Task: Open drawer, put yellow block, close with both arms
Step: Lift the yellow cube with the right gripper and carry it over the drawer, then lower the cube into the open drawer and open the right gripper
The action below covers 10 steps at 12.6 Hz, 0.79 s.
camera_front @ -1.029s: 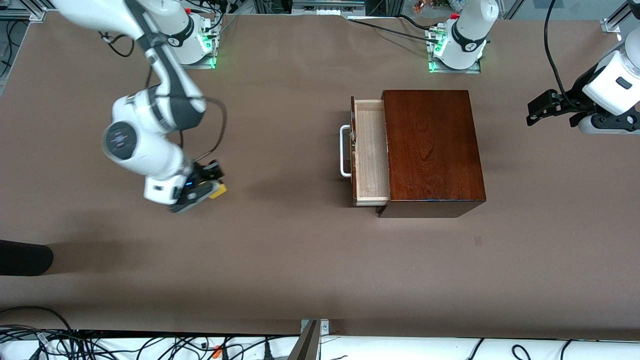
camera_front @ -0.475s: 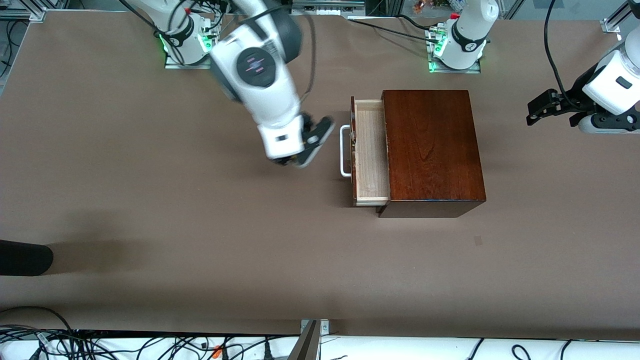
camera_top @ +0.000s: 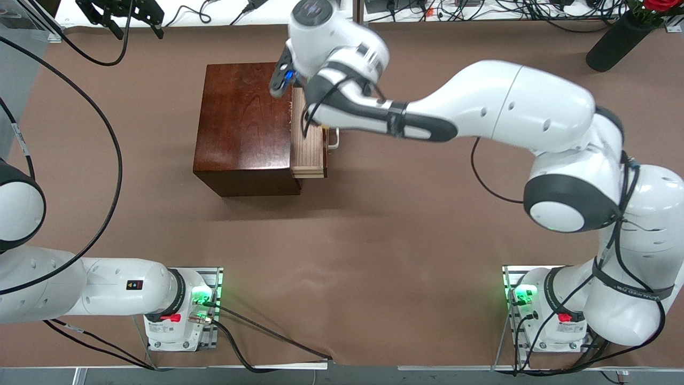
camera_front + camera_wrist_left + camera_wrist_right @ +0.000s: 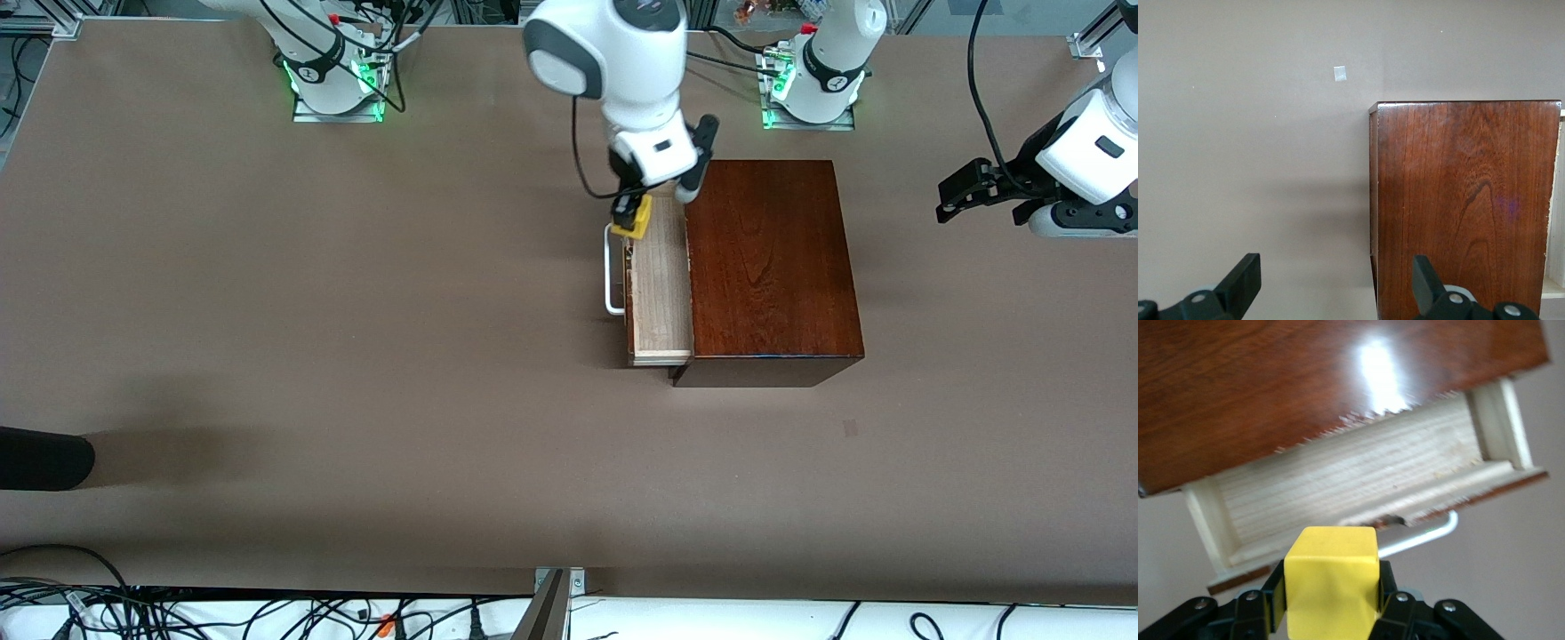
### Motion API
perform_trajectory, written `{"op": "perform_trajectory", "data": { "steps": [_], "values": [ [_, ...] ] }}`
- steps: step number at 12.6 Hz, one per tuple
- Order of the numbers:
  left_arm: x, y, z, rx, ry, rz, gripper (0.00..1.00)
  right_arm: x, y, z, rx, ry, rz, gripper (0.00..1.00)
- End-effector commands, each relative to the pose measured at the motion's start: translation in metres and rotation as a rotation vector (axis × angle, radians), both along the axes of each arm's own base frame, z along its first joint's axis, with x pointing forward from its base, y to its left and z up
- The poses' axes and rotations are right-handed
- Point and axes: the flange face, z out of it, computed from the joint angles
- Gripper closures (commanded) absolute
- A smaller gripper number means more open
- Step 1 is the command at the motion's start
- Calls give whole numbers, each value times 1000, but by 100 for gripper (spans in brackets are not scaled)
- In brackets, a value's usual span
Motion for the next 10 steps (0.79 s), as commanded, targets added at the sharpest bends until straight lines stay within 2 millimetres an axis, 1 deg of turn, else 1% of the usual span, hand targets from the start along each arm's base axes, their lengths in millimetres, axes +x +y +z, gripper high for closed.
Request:
{"op": "perform_trajectory", "data": {
  "steps": [1,2,3,4,5,6,8,9,10],
  "values": [
    [-5,-1,7,-25,1,-1,0,4,11,-2,-9,-60,34,87],
    [-5,-1,7,-25,2,-1,0,-1,18,-8,-7,-72,64,87],
    [-5,-1,7,-25,1,-1,0,0,22,-21,-5,-73,72,87],
    [-5,-1,7,-25,1,-1,0,0,26,-29,-2,-86,83,87],
    [-5,0,7,-25,1,0,0,2,30,-31,-1,-103,89,87],
    [-5,-1,7,-25,1,-1,0,-1,35,-35,3,-104,96,87],
    [-5,-1,7,-25,1,-1,0,1,38,-36,24,-117,103,87],
    [-5,0,7,-25,2,0,0,3,38,-44,22,-121,110,87],
    [-5,-1,7,-25,1,-1,0,4,40,-49,13,-134,164,87]
  ]
}}
